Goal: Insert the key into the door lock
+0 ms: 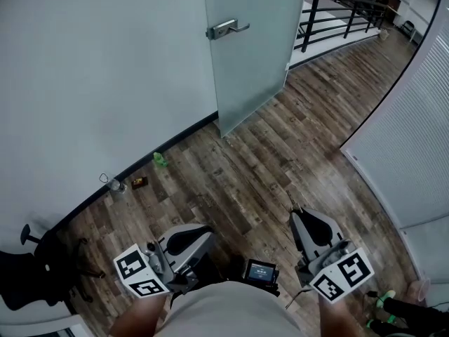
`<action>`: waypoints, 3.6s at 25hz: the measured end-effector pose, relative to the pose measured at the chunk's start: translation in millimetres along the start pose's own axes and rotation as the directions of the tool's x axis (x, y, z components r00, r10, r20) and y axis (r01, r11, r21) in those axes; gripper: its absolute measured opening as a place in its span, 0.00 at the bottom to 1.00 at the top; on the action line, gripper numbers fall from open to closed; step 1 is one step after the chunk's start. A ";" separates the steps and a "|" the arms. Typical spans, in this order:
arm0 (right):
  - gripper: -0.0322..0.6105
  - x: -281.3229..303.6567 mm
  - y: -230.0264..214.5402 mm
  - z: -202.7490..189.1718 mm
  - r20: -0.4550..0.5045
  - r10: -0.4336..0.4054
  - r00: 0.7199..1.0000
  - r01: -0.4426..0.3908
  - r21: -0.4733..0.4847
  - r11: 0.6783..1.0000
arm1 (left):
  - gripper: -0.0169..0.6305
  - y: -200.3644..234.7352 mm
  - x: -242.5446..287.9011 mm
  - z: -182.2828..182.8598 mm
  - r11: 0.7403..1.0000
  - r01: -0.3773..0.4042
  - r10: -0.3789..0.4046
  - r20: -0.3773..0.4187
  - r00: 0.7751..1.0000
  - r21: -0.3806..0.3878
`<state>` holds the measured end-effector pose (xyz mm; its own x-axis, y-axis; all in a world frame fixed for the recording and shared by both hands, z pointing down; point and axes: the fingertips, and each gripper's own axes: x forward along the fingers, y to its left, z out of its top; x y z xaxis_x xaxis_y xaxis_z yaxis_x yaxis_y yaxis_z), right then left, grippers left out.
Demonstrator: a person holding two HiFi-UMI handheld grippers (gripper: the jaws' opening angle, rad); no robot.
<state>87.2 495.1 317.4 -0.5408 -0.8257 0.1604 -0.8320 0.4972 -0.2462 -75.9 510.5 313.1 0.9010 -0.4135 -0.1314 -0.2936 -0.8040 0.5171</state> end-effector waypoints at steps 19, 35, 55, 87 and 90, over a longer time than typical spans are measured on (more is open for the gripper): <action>0.10 131.1 -17.0 31.2 0.001 -0.028 1.000 0.028 -0.003 1.000 | 0.05 122.2 23.0 67.6 0.999 0.043 -0.043 -0.040 0.998 0.004; 0.10 229.4 -30.5 59.0 -0.006 -0.096 0.995 0.096 -0.023 0.995 | 0.05 221.0 45.8 120.2 0.998 0.062 -0.057 -0.136 0.989 0.031; 0.10 303.4 -181.7 107.1 -0.035 0.028 0.999 -0.030 -0.051 0.998 | 0.05 296.4 185.9 142.2 0.999 -0.042 0.045 -0.083 0.996 0.035; 0.10 406.0 -240.1 130.6 -0.075 0.088 0.993 -0.091 -0.048 0.995 | 0.05 393.8 235.4 190.5 0.994 -0.108 0.109 -0.075 0.991 0.019; 0.10 429.3 -239.5 137.8 -0.064 0.070 0.995 -0.073 -0.054 0.996 | 0.05 414.4 232.1 205.6 0.995 -0.095 0.097 -0.084 0.992 0.020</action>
<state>71.4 -15.2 313.5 -0.6044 -0.7701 0.2041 -0.7956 0.5701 -0.2049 -54.1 -6.5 323.1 0.8920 -0.4519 -0.0094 -0.3843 -0.7692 0.5106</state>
